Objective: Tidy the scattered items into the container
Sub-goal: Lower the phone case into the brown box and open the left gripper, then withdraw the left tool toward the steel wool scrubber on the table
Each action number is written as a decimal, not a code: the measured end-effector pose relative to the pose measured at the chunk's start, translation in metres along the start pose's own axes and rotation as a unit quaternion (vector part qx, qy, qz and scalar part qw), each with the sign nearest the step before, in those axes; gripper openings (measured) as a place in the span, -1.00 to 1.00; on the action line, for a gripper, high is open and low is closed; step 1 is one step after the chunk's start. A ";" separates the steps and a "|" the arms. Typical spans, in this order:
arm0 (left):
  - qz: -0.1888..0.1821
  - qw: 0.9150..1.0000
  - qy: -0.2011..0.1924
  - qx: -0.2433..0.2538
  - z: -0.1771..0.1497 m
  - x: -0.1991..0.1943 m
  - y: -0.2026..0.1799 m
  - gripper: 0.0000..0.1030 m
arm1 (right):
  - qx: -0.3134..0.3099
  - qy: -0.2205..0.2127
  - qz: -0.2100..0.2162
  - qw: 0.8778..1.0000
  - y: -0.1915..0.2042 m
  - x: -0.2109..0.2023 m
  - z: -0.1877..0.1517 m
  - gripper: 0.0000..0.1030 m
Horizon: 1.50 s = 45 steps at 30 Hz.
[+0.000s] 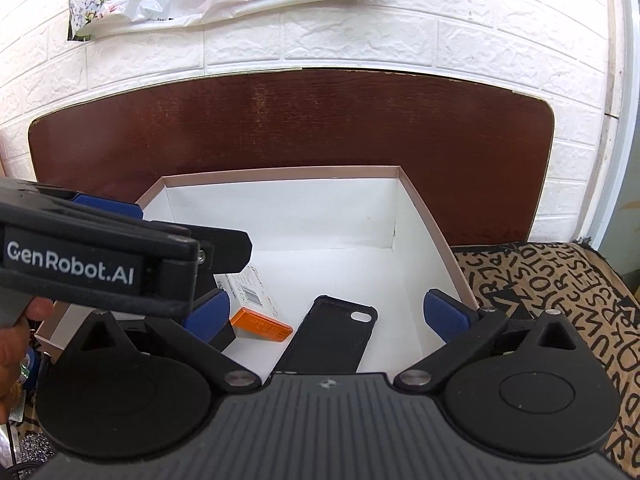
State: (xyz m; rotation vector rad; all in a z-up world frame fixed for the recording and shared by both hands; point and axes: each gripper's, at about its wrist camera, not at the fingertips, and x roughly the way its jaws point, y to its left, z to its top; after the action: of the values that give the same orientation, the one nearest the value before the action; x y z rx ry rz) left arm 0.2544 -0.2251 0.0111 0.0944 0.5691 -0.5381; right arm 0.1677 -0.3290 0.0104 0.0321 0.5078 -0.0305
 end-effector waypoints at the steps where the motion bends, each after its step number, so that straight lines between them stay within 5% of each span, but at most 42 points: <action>1: 0.000 1.000 0.000 -0.001 0.000 -0.002 0.000 1.00 | 0.002 0.000 0.000 1.000 0.000 -0.001 0.000 0.99; 26: 0.013 0.999 -0.047 -0.024 -0.008 -0.087 0.004 1.00 | -0.001 -0.040 0.008 0.999 0.039 -0.067 0.003 1.00; 36: 0.011 0.998 -0.040 -0.051 -0.044 -0.132 0.016 1.00 | -0.016 -0.047 0.027 0.998 0.072 -0.111 -0.012 1.00; 45: 0.049 0.995 -0.046 -0.081 -0.091 -0.168 0.043 1.00 | -0.025 -0.019 0.038 0.999 0.104 -0.125 -0.038 0.99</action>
State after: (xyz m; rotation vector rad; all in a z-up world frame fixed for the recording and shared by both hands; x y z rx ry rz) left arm 0.1128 -0.0905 0.0222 -0.0554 0.5140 -0.3982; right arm 0.0440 -0.2214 0.0400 0.0010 0.4695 0.0564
